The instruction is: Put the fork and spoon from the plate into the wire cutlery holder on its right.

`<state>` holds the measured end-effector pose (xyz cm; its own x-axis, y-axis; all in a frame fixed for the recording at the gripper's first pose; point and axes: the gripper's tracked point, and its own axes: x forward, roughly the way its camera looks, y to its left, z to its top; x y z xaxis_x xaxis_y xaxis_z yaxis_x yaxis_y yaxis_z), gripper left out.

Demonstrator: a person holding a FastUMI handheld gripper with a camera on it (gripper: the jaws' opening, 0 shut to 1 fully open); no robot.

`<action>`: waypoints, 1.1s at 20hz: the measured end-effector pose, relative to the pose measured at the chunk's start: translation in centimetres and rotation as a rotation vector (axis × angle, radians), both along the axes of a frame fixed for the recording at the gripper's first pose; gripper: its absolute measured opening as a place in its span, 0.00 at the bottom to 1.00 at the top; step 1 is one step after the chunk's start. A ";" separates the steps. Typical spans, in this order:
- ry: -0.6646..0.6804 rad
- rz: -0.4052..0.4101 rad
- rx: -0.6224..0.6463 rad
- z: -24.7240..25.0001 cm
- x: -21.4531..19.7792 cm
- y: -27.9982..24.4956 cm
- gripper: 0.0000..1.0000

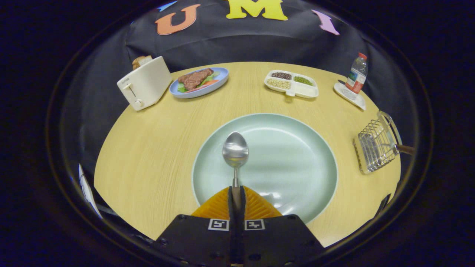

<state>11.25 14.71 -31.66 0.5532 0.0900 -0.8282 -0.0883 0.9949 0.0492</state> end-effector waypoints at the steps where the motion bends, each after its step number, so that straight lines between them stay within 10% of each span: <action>1: -0.007 0.000 0.006 0.3 0.0 -0.1 0.00; 22: -0.298 -0.114 0.127 14.3 -2.9 -11.3 0.00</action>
